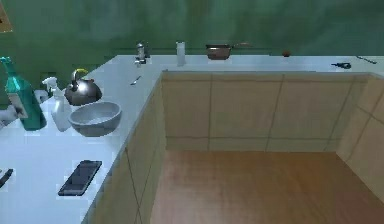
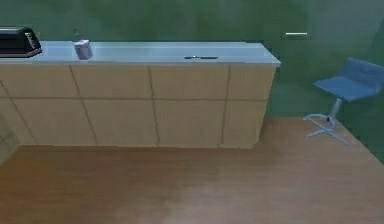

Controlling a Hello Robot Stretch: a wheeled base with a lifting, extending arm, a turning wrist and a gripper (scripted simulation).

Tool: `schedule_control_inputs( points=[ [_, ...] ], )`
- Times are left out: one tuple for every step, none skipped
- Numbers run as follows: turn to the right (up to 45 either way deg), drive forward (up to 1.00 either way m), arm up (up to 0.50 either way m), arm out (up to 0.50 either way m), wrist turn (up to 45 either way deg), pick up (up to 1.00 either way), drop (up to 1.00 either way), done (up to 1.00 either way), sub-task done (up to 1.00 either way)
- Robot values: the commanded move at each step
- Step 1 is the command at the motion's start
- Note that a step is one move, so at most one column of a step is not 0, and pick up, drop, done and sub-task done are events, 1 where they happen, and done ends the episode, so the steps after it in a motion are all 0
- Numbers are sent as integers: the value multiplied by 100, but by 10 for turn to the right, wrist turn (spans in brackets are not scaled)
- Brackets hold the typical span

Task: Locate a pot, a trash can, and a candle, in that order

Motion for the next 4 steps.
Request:
schedule_control_inputs(
  points=[
    [0,45,0,0,0,0,0,0,0],
    [-420,0,0,0,0,0,0,0,0],
    [0,0,0,0,0,0,0,0,100],
    [-450,0,0,0,0,0,0,0,0]
  ],
)
